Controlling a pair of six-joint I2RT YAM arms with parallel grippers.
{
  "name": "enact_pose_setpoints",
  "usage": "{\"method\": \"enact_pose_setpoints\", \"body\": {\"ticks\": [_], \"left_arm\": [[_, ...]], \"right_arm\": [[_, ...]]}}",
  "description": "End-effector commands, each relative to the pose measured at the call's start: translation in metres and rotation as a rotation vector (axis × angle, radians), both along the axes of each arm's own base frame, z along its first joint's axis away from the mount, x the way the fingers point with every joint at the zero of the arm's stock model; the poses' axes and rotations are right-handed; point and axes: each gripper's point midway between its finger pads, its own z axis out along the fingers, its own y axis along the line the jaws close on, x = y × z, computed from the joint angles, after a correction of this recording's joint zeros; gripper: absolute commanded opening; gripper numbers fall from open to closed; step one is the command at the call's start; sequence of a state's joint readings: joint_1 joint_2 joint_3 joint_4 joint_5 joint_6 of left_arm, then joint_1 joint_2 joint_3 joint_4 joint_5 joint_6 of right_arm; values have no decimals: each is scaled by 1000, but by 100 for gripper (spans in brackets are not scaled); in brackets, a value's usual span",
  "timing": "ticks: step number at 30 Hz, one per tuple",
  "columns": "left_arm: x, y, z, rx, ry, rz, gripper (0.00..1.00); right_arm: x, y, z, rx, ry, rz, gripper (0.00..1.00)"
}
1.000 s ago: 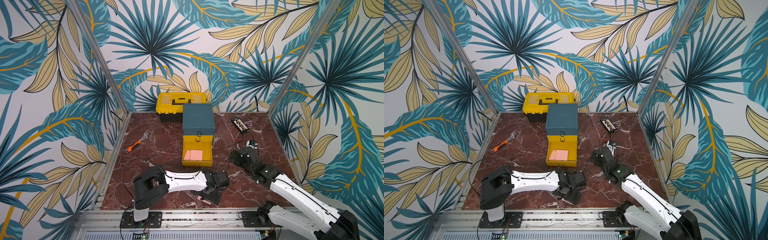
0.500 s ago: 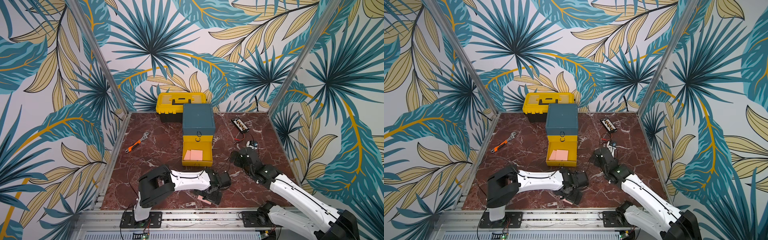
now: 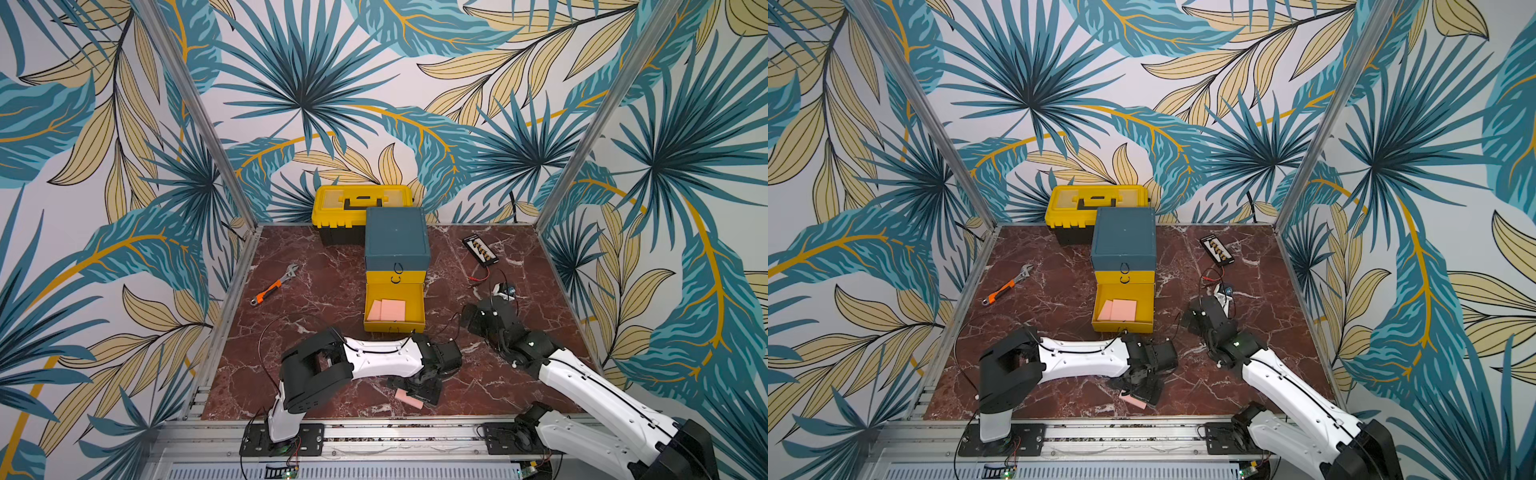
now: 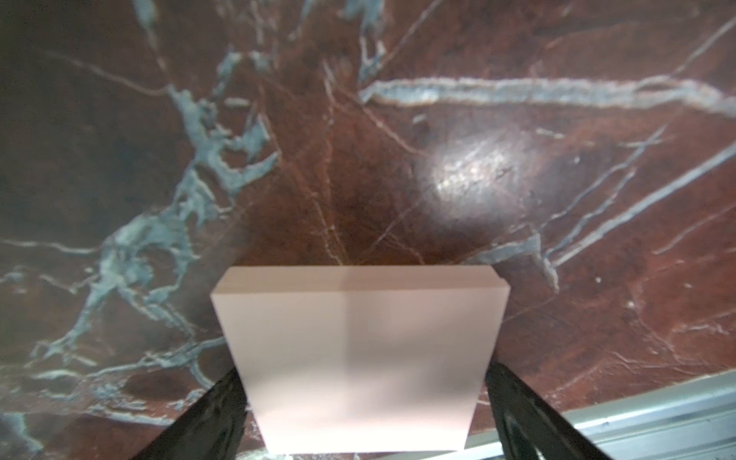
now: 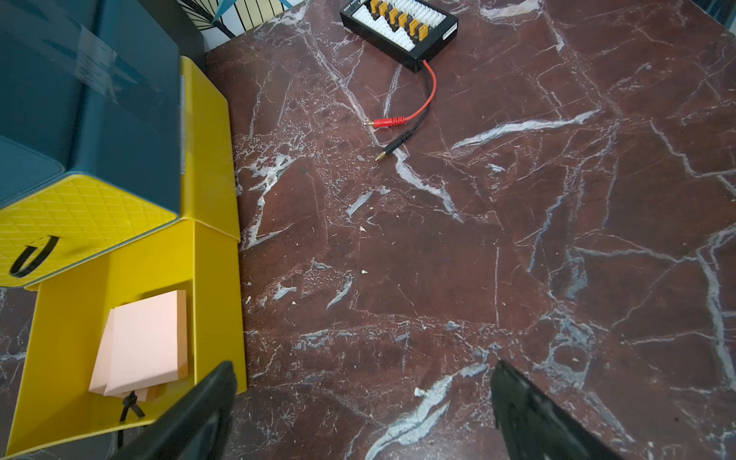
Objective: Please put the sticky notes in the drawer by color
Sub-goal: Pick up the sticky notes from the center of the board.
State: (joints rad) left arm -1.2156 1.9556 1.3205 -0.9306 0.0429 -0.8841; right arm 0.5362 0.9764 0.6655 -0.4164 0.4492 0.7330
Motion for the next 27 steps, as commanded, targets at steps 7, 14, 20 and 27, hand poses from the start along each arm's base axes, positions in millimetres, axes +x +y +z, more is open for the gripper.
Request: {"method": "enact_pose_setpoints", "body": {"ticks": [7,14,20,27], "left_arm": [[-4,18,-19,104,35,27,86],[-4,19,-17,97,33,27,79],[-4,21,-11,88,21,33,76],[2,25,7,64,-22,59,76]], "right_arm": [[-1,-5,-7,-7,1,-17,99],[1,-4,-7,3,-3,-18,99],[3,-2,-7,9,0,-18,99],[7,1,-5,16,-5,-18,99]]}}
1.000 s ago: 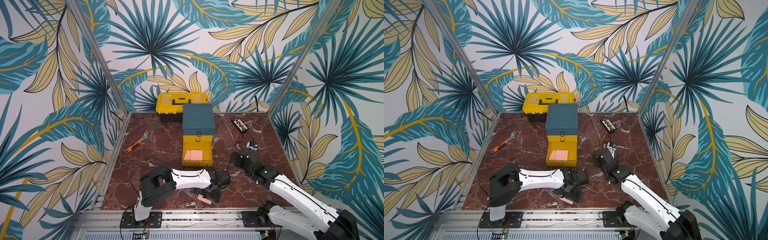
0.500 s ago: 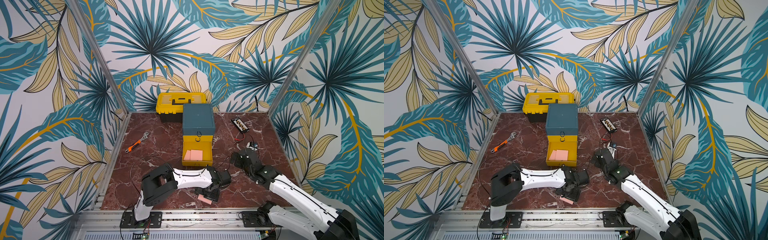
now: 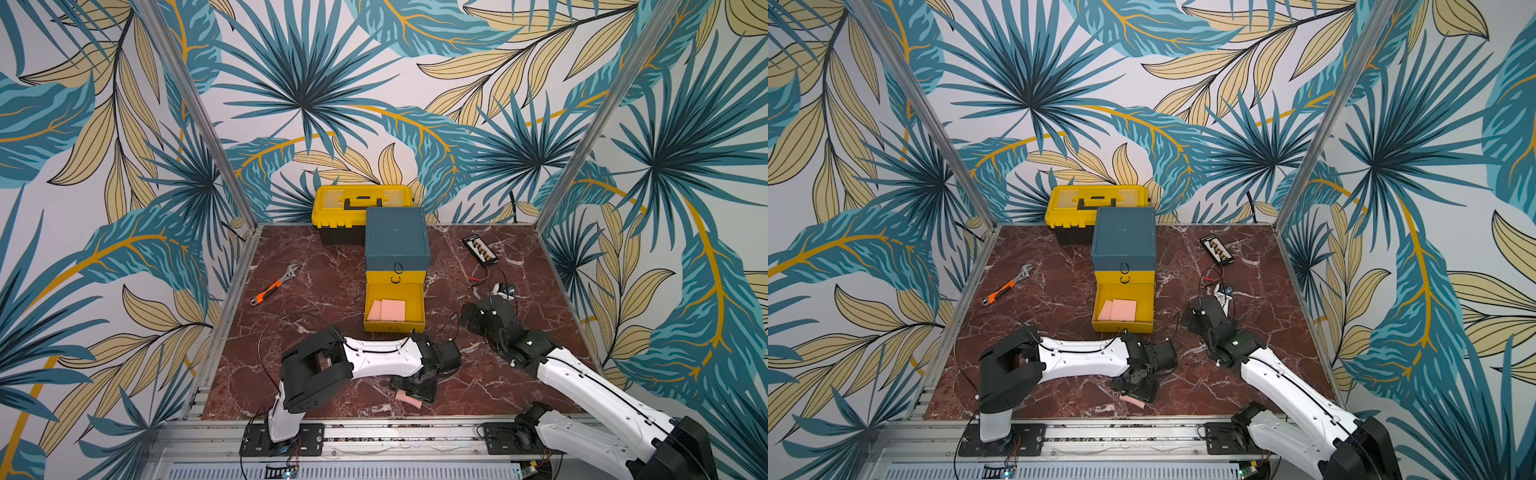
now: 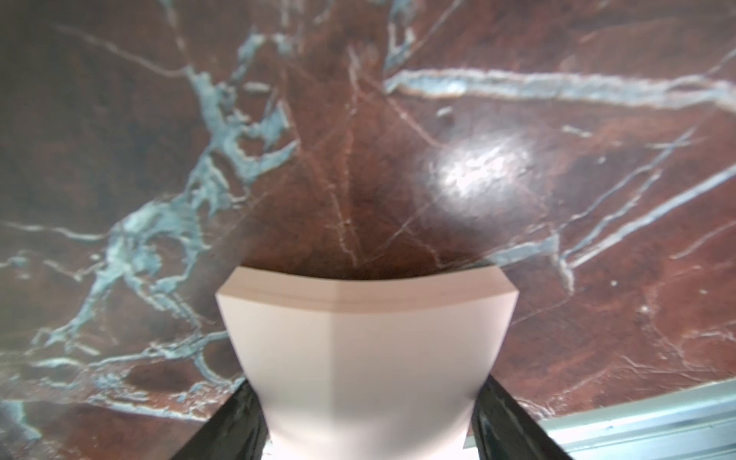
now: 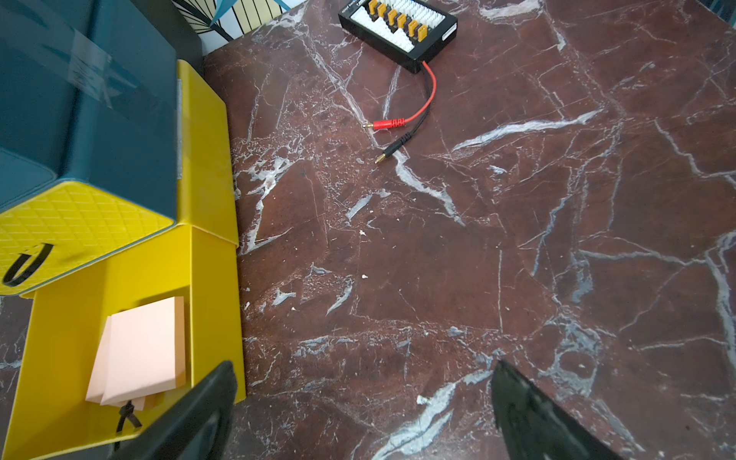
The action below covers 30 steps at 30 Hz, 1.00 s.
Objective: Please put the sticky notes in the drawer by color
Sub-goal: Pick up the sticky notes from the center of the board, then place the sticky notes in the drawer.
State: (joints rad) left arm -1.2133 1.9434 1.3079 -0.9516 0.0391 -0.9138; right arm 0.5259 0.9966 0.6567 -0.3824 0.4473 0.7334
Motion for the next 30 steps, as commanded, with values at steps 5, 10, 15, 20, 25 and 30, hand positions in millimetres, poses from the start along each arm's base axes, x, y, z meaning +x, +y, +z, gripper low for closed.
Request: {"method": "enact_pose_setpoints", "body": {"ticks": [5,10,15,20,25,30], "left_arm": [[9,19,28,-2,-67,65,78],[25,25,65,-48,-150,102,79],[50,35,108,-99,-244,161,80],[90,55,156,-140,-399,237,80],[129,68,184,-204,-545,304,81],[159,58,194,-265,-610,301,82]], "right_arm": [[6,4,-4,18,9,-4,99],[6,4,-4,23,8,-7,99],[5,3,2,25,-8,-7,99],[6,0,12,11,-31,-9,99],[8,0,13,5,-31,-6,99],[8,3,9,4,-18,2,99]]}}
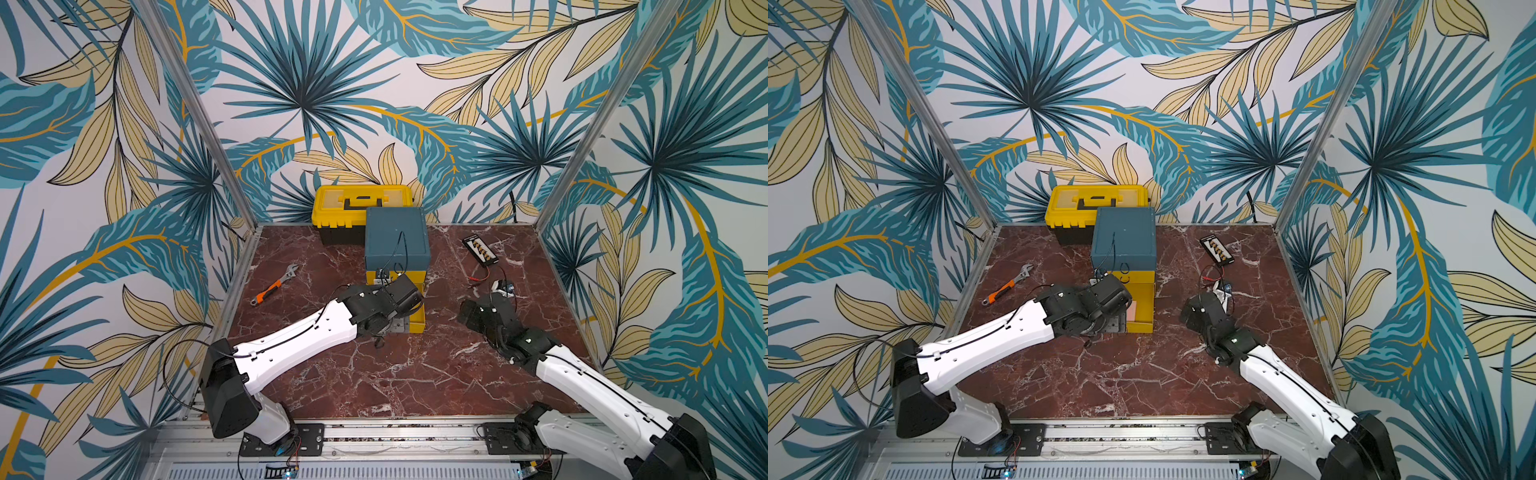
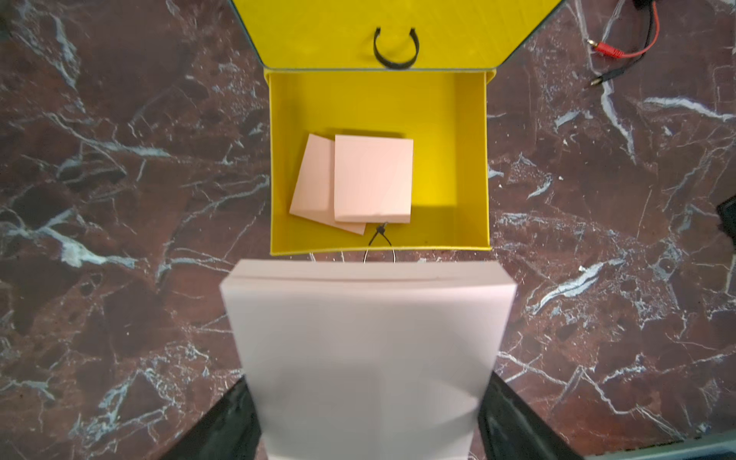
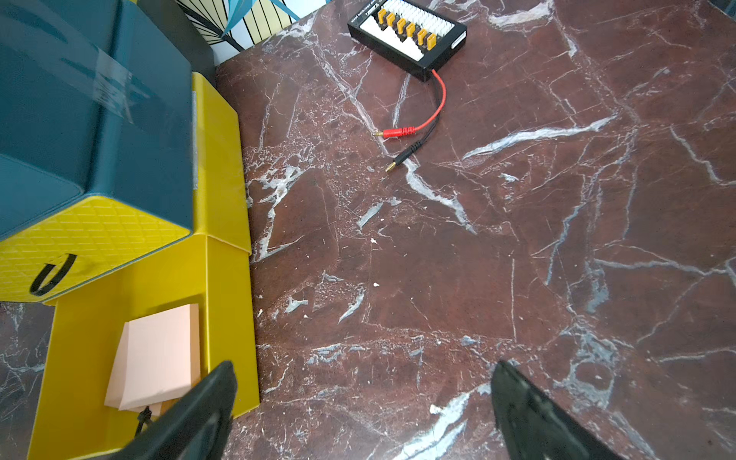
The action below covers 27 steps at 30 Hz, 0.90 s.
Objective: Please put the sticky notes in the drawer by color
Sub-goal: Place the sticky notes in the drawer.
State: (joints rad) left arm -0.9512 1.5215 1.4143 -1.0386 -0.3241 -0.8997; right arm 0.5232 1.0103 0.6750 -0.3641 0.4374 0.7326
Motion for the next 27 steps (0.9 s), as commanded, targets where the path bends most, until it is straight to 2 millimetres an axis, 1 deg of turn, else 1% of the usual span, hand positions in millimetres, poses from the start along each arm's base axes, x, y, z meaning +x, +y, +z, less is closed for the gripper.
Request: {"method": "enact_pose_setpoints", "body": {"ticks": [1,3,5,13,22,27], "left_arm": [[27,-13,14,-30,-93,-18,82],[35,-19,12,-23,-106,-30,82],[43,-20,8,-7,-113,-21,82],[72,-23,-20,-21,-138,21,82],[87,-19,-55,23,-130,37,82],[91,-20,-68,27,-112,34,82]], "right_arm": [[3,-1,3,-13,1,-3,99],[3,-1,3,-12,0,-1,99],[3,-1,3,-14,0,0,99],[5,0,-4,-31,24,4,99],[11,1,-7,-57,36,5,99],[13,2,-10,-61,48,9,99]]}}
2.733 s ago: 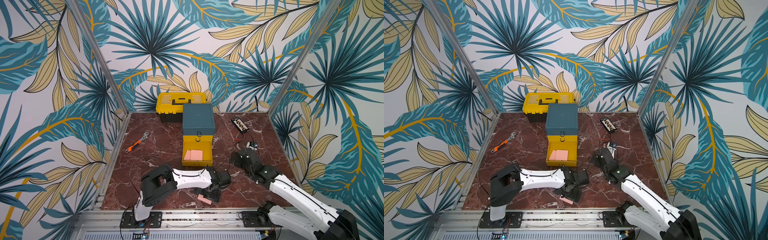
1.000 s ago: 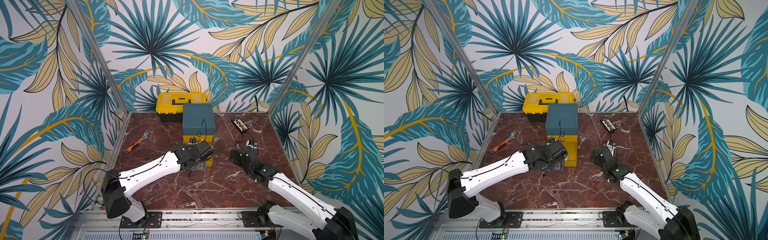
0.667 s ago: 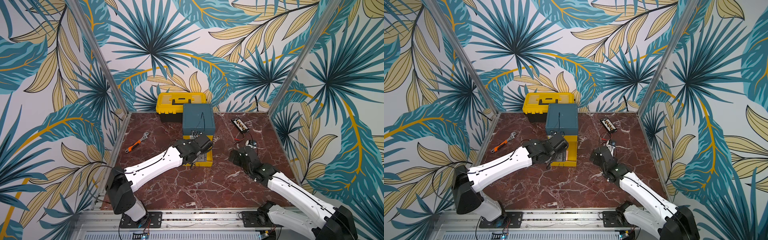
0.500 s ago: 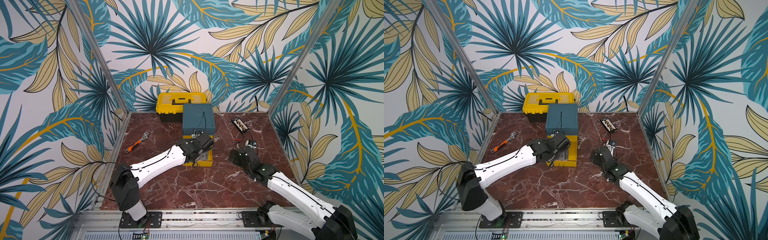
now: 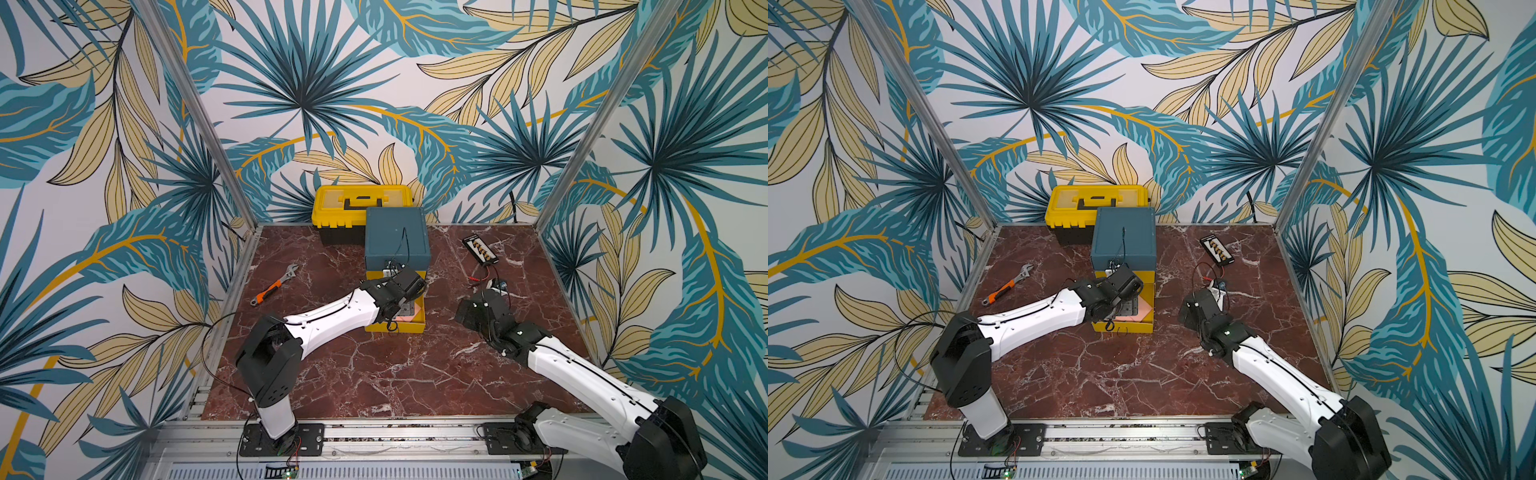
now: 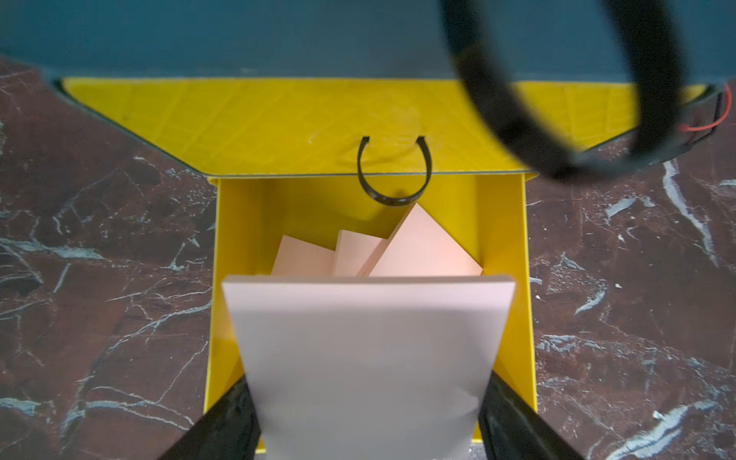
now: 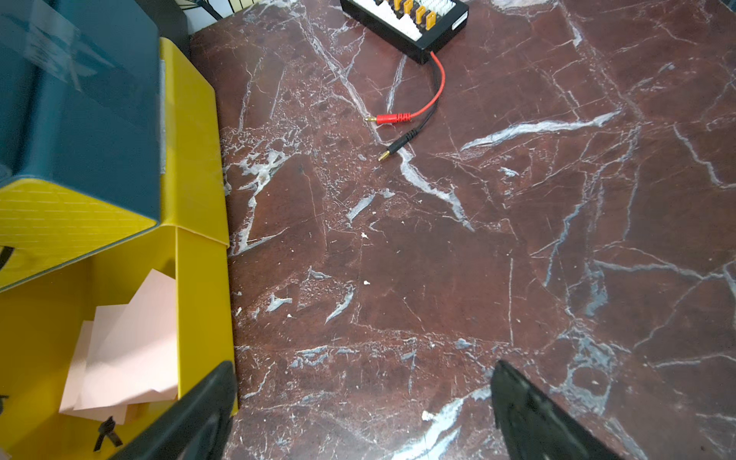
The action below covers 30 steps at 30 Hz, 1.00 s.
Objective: Please put the sticky notes in the drawer by color
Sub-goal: Place the sticky notes in the drawer.
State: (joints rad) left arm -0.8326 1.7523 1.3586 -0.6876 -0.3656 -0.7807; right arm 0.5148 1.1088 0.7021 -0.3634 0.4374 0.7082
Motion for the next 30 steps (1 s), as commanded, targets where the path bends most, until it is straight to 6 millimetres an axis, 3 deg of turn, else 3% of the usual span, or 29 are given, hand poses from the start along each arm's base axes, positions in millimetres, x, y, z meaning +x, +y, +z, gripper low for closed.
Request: {"method": "enact_pose_setpoints", "body": {"ticks": [1,7,13,16,22,30], "left_arm": [[10,-3,-2,-6,-30,-9,82],[21,-14,-21,-31,-22,-61,82],[16,-25,-48,-17,79,-96,83],[12,-28,-52,-33,100,-100,83],[9,-20,-36,-29,80,-88,83],[7,-3,9,-19,8,-69,92]], "right_arm": [[6,1,6,-7,-14,2,99],[8,3,5,-1,-8,4,99],[9,2,5,-1,-7,1,99],[9,3,5,2,-7,2,99],[12,5,5,5,-9,6,99],[15,6,12,7,-27,12,99]]}}
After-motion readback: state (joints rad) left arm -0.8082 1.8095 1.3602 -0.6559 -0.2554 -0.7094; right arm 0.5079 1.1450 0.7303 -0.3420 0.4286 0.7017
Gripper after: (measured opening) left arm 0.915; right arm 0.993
